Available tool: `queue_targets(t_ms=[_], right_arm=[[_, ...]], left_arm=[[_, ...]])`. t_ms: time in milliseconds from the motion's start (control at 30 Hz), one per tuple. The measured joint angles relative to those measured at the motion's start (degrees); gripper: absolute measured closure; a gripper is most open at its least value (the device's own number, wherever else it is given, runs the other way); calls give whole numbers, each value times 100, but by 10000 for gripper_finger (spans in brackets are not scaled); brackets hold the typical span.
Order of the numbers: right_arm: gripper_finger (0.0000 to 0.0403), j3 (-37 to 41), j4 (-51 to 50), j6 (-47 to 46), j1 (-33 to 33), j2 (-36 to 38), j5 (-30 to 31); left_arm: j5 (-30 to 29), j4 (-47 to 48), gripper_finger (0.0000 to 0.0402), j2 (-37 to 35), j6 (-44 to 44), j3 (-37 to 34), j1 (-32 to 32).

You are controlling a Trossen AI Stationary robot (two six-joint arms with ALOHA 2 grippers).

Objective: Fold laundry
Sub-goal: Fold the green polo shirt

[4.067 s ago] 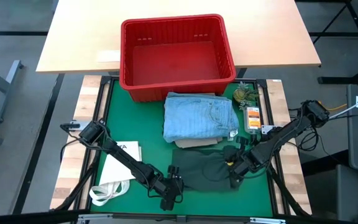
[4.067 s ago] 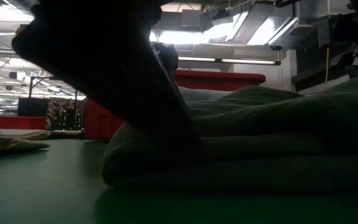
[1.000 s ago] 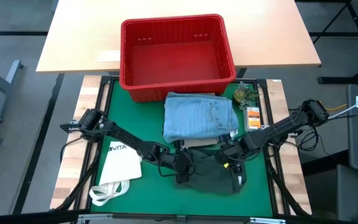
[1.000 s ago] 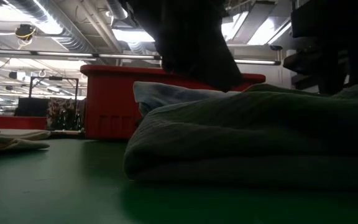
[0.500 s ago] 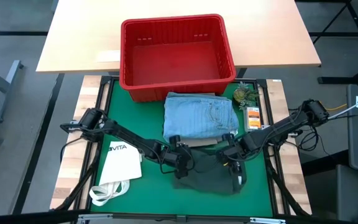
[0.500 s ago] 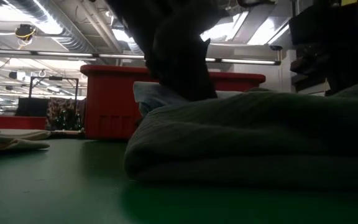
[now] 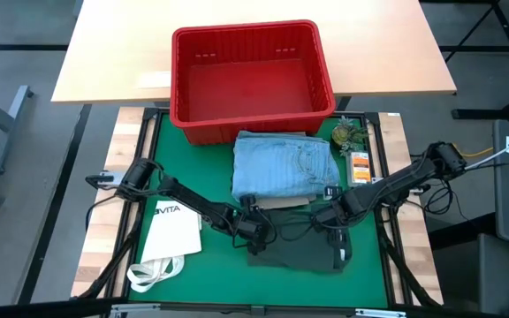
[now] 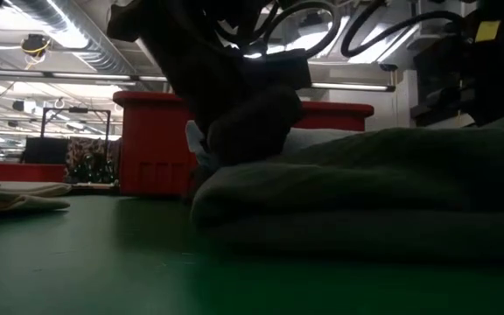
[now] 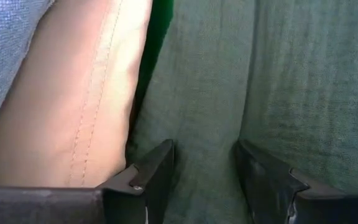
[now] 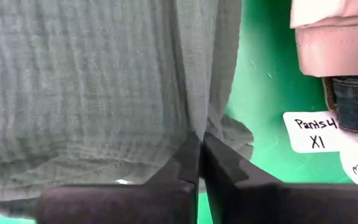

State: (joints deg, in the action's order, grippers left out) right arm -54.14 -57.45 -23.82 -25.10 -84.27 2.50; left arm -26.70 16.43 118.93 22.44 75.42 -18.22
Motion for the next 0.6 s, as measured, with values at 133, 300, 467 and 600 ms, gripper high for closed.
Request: queue_targets(t_ms=[133, 300, 467, 600], right_arm=[[383, 1, 32, 3, 0, -30, 61], [382, 1, 7, 3, 0, -28, 59], [382, 1, 2, 3, 0, -28, 55], [376, 1, -2, 3, 0, -28, 51]], left_arm=[[2, -22, 233, 0, -7, 0, 0], [7, -31, 233, 0, -9, 0, -2], [11, -48, 233, 0, -9, -2, -2], [17, -54, 233, -1, -9, -2, -3]])
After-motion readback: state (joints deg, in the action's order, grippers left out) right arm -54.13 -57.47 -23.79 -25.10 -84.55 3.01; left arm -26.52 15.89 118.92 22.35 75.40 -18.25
